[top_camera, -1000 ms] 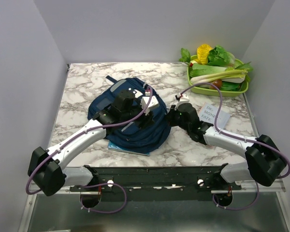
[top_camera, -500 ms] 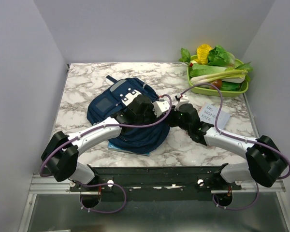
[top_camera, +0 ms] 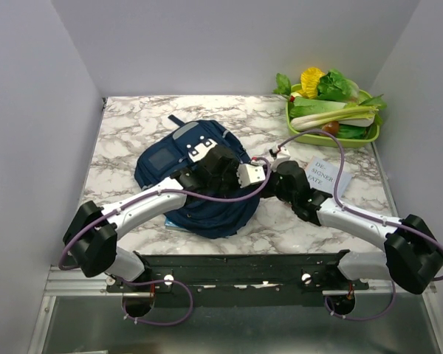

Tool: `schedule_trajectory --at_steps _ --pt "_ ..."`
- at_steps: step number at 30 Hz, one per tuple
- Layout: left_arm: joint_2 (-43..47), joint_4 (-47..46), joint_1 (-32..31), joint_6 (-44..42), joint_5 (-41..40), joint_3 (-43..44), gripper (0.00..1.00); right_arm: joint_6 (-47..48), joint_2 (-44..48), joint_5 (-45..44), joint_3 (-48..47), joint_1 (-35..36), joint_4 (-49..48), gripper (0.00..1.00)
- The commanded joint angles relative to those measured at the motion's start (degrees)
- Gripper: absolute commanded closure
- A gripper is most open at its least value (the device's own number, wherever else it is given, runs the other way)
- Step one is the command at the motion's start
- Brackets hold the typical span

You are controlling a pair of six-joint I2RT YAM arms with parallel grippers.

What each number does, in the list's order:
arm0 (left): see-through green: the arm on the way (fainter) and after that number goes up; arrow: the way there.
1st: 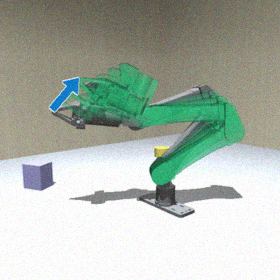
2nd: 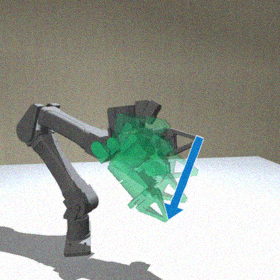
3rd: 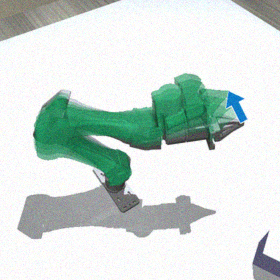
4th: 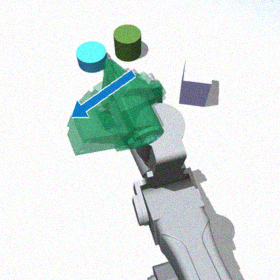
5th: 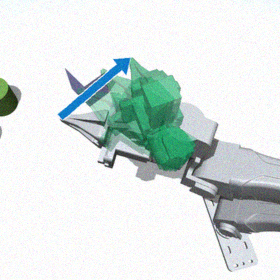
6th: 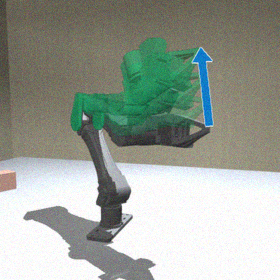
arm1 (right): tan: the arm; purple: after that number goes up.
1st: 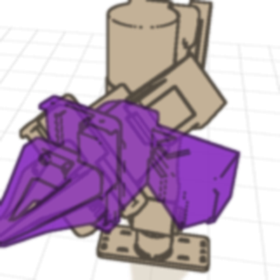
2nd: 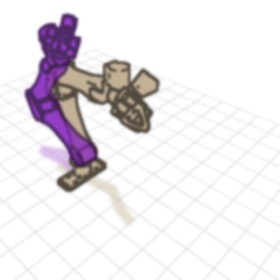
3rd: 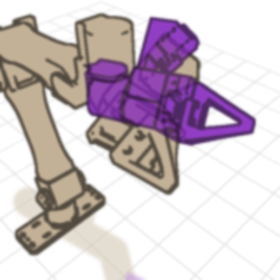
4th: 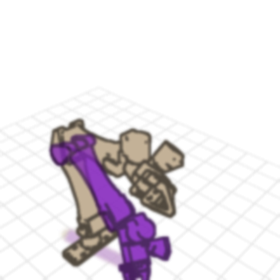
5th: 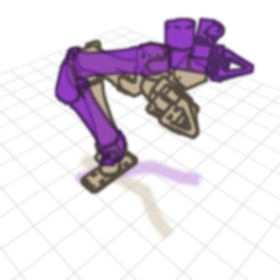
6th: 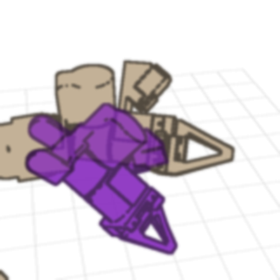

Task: Pack the student bag
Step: Zip the student bag at the center of the board.

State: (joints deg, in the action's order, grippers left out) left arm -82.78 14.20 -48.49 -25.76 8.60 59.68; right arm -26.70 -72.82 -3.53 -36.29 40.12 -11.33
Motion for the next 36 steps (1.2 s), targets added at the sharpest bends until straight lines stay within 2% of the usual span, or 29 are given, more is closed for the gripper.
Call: schedule_trajectory --at_steps 1,2,5,11,14,21,24,25,26,28,29,32,34,36 --pt "4.8 14.4 -4.1 -9.8 18.4 5.7 1.0 2.4 2.3 -0.3 -0.3 0.0 0.2 0.99" --pt "6.1 19.4 -4.3 -11.4 21.2 6.4 1.0 2.7 2.6 -0.5 -0.3 0.0 0.7 0.99" --pt "10.1 26.6 -4.5 -17.6 24.1 7.0 1.0 3.3 3.9 -0.9 0.4 -0.2 1.7 0.99" --pt "14.7 35.8 -4.5 -22.8 25.4 7.0 1.0 4.7 6.5 -1.4 2.3 -0.2 3.9 0.99" --pt "16.9 37.7 -4.6 -26.8 28.0 5.5 1.0 5.4 7.4 -1.3 2.5 -0.3 4.0 0.99" --pt "18.6 40.1 -7.4 -34.5 30.7 4.8 1.0 7.8 0.3 -1.3 -4.1 -0.4 4.1 0.99" --pt "19.0 39.3 -8.1 -33.1 29.4 4.2 1.0 8.2 -1.9 -2.7 -7.7 -0.4 5.2 0.99" --pt "19.1 37.9 -8.0 -31.8 28.7 3.9 1.0 8.1 -1.9 -3.0 -8.2 -0.4 5.9 0.96" --pt "19.8 35.6 -8.0 -30.9 28.1 3.4 1.0 7.7 -1.2 -3.3 -7.8 -0.3 6.1 0.83" --pt "20.6 33.1 -7.8 -27.9 25.6 1.6 1.0 7.3 0.6 -4.0 -6.7 -0.4 6.0 0.68" --pt "21.9 29.6 -7.6 -26.5 24.6 0.7 1.0 7.0 3.4 -4.4 -4.6 -0.5 5.9 0.57" --pt "26.3 21.0 -6.1 -21.2 21.6 -3.9 1.0 7.0 7.8 -4.9 0.1 -0.5 4.8 0.37" --pt "28.2 18.1 -5.6 -19.8 19.5 -6.5 1.0 6.8 11.9 -4.7 2.7 -0.4 3.7 0.31" --pt "29.7 15.5 -4.6 -18.3 18.0 -7.2 1.0 6.8 14.0 -4.1 5.5 -0.4 3.7 0.3"
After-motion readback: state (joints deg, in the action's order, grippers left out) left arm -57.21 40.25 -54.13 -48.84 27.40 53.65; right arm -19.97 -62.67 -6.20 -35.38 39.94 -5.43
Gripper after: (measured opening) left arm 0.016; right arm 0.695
